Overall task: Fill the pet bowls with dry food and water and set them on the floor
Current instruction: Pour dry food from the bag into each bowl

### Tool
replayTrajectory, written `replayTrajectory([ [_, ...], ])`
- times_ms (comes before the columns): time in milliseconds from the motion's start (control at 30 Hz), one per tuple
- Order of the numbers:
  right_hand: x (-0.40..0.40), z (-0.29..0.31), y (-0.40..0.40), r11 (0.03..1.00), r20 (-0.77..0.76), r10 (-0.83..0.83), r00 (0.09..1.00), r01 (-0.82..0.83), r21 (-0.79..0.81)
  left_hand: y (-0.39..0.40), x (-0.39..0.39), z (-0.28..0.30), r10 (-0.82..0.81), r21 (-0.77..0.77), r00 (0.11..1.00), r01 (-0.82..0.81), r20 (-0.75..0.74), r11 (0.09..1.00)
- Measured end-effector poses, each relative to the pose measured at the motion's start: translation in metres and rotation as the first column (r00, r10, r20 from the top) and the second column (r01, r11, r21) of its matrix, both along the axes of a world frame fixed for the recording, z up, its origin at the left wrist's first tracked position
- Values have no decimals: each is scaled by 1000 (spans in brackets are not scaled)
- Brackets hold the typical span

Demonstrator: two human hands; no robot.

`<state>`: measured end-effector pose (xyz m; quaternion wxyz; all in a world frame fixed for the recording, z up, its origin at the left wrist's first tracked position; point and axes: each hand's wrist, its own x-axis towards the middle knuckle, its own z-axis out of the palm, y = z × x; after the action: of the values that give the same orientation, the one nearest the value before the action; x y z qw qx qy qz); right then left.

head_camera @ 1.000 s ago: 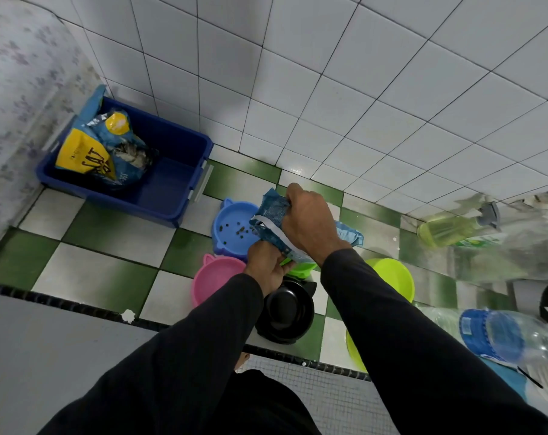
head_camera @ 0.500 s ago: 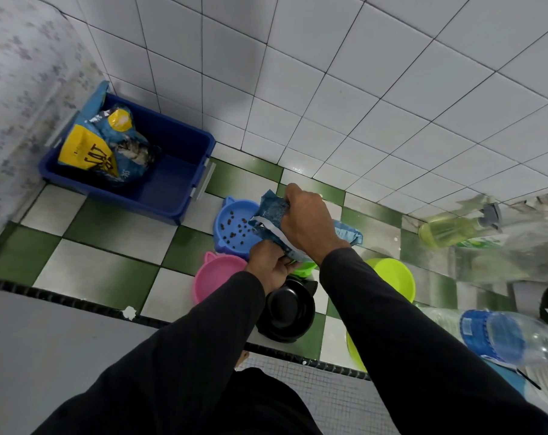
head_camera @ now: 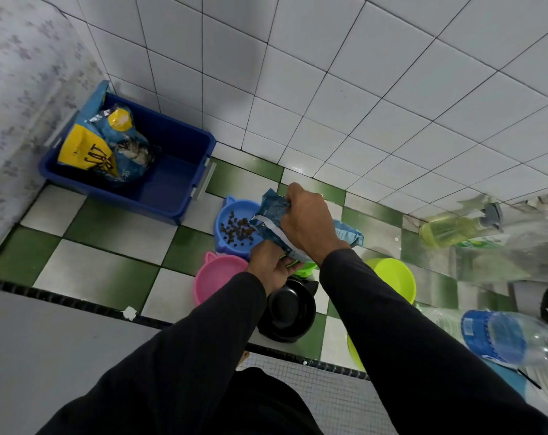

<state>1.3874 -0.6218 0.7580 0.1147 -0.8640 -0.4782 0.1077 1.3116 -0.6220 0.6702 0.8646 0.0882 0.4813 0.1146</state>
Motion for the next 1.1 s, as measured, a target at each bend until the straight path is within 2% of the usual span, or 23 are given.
replayTrajectory([
  [233, 0, 4, 1, 1000, -12, -6, 1000, 6, 2, 2, 0, 0, -16, 21, 1000, 16, 26, 1000],
  [800, -2, 2, -1, 1000, -22, -5, 1000, 5, 24, 3, -1, 1, -17, 37, 1000, 18, -23, 999],
  [1100, -3, 6, 0, 1000, -17, 4, 1000, -4, 19, 4, -4, 0, 0, 2, 1000, 0, 0, 1000],
])
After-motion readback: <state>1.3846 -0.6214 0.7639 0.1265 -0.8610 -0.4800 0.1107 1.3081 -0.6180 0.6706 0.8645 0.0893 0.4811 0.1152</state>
